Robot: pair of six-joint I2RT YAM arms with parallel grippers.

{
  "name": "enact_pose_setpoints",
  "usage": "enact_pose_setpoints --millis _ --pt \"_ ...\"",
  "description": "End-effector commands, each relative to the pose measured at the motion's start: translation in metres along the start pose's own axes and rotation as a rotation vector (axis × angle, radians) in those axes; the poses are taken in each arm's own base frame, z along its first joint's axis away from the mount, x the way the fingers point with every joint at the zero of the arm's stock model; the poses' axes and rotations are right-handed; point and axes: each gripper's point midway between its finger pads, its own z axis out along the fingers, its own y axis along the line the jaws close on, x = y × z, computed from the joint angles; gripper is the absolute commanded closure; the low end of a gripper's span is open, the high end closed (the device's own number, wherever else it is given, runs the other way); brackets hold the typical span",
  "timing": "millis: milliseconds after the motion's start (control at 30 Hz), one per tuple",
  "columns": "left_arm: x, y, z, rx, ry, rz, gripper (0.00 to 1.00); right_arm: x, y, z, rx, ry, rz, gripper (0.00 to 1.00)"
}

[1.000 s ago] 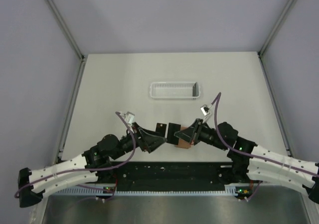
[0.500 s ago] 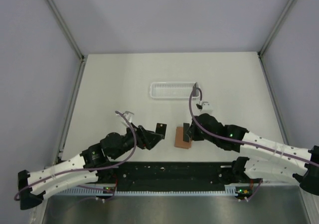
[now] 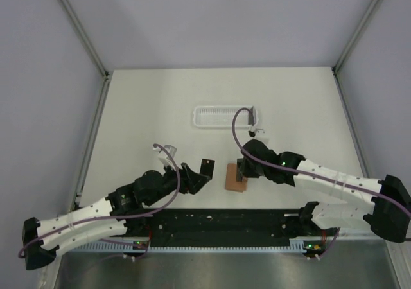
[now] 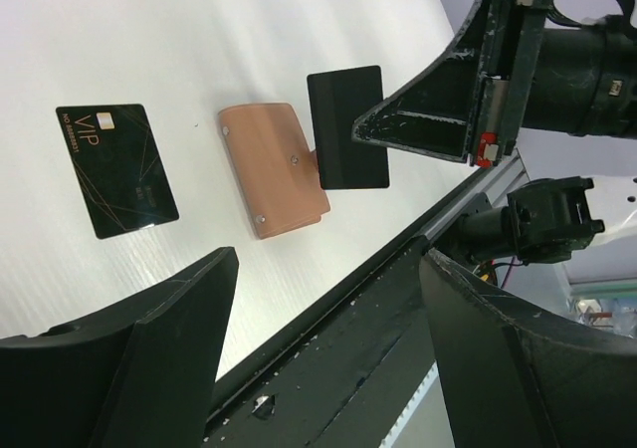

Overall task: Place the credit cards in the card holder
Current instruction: Open the card holder at the center of the board.

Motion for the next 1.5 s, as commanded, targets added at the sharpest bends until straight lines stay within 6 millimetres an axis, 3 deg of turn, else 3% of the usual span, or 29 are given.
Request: enact_pose_setpoints --millis 0,400,900,967,1200,1467 --pt "-0.008 -0.01 0.001 0.029 -0.017 0.003 0.21 -0.004 0.003 0.007 0.028 0.049 0.081 1.0" --pt "-0.004 0.005 0.003 -0.032 -0.011 0.035 0.27 0.004 -0.035 0.004 0.199 0.076 0.09 1.0" --pt "0.008 0.006 0.014 -0.036 0.041 0.043 0.31 0.015 -0.047 0.007 0.232 0.099 0.079 1.0" --pt "0.01 0.005 0.016 -0.032 0.045 0.049 0.35 0.015 -0.045 0.008 0.215 0.1 0.087 1.0" --pt "0.01 0.0 0.04 -0.026 0.055 0.09 0.66 0.021 -0.052 0.018 0.159 0.116 0.138 1.0" --pt "0.013 -0.015 0.078 0.018 0.125 0.146 0.85 0.025 -0.058 0.026 0.141 0.138 0.144 1.0"
